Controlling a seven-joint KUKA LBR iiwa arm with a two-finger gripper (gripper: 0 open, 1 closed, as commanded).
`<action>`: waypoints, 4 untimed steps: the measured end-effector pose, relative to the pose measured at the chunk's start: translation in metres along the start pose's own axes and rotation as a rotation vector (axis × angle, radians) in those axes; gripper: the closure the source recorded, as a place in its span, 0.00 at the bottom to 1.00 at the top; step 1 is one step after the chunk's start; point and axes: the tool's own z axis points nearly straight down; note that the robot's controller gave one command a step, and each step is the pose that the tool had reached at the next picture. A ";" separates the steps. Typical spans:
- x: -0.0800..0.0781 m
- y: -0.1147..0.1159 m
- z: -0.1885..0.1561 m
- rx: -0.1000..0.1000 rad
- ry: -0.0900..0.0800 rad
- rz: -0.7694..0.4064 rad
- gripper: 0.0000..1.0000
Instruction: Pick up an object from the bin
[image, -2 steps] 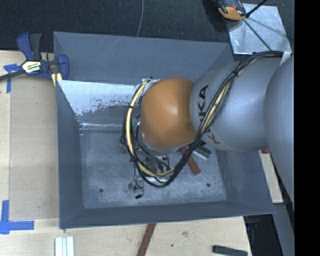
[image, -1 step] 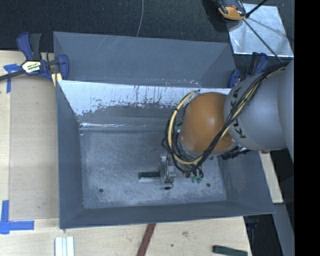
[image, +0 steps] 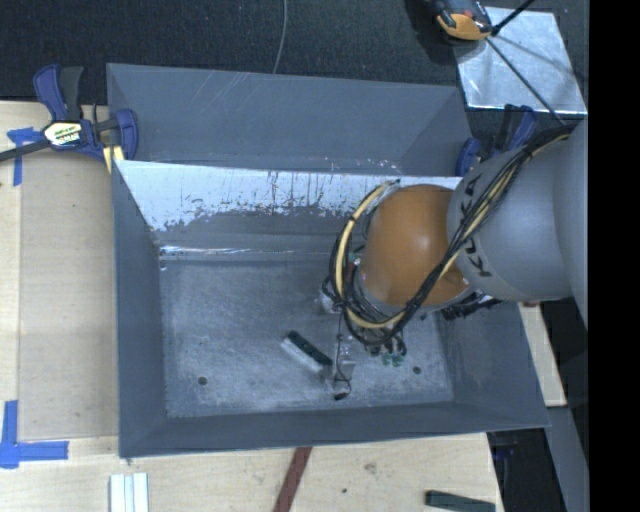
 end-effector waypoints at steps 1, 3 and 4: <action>0.000 0.000 0.000 0.000 0.000 0.000 0.00; 0.028 0.032 0.006 -0.001 -0.003 0.111 1.00; -0.001 0.026 -0.001 0.001 0.001 0.045 1.00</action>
Offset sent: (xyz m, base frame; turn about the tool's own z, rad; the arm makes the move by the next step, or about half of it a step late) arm -0.0288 0.0323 -0.0074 0.1108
